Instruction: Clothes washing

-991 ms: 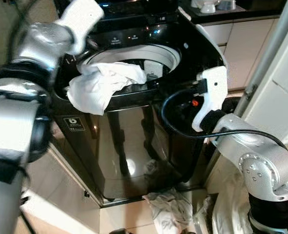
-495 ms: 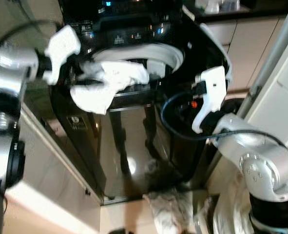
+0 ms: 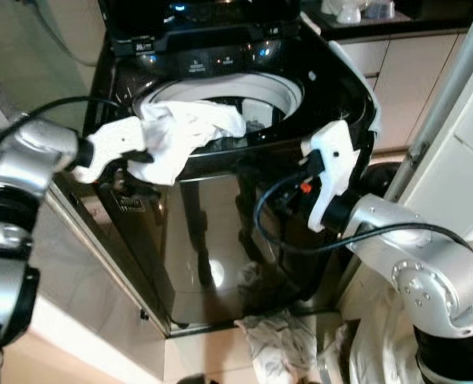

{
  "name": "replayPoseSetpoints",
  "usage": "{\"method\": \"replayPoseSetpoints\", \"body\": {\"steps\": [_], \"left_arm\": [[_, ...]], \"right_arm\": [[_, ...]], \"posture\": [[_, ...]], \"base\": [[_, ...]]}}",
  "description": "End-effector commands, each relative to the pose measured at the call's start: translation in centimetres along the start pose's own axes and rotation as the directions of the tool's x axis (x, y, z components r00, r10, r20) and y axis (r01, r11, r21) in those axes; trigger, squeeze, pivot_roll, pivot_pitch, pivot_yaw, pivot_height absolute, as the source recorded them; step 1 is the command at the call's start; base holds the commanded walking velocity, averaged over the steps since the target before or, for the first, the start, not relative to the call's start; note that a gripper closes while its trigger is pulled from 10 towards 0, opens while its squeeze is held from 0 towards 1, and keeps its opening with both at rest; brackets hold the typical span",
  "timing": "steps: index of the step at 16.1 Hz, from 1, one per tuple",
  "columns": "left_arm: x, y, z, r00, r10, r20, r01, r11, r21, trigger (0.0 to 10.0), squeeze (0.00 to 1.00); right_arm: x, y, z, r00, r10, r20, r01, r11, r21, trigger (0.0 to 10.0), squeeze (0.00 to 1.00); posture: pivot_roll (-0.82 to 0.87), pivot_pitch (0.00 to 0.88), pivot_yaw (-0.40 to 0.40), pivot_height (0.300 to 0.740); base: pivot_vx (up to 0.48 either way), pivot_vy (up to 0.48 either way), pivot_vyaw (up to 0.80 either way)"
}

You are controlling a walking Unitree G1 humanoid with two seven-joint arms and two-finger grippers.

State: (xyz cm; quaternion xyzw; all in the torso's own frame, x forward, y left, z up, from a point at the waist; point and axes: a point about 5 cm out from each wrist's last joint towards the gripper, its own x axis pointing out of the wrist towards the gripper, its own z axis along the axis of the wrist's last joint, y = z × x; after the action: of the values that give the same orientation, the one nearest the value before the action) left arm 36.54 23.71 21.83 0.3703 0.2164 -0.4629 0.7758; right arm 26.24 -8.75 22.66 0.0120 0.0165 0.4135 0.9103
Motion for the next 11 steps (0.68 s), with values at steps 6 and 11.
{"method": "replayPoseSetpoints", "body": {"steps": [6, 11], "left_arm": [[0.4, 3.9, 3.0, 0.875, 0.484, 0.022, -0.484, 0.873, 0.061, 10.0, 0.00], [-3.9, 7.7, 7.5, 0.393, 0.900, 0.187, -0.919, 0.391, 0.049, 10.0, 0.00]], "right_arm": [[-0.2, 0.1, 0.0, 1.000, -0.001, -0.001, 0.001, 1.000, -0.023, 10.0, 0.00], [-0.2, -1.0, 0.2, 0.994, -0.111, 0.011, 0.111, 0.993, -0.037, 10.0, 0.00]], "posture": [[-0.08, 0.000, 0.097, 0.740], [-0.09, 0.000, 0.112, 0.740]], "base": [[0.000, 0.000, 0.00], [0.000, 0.000, 0.00]]}}
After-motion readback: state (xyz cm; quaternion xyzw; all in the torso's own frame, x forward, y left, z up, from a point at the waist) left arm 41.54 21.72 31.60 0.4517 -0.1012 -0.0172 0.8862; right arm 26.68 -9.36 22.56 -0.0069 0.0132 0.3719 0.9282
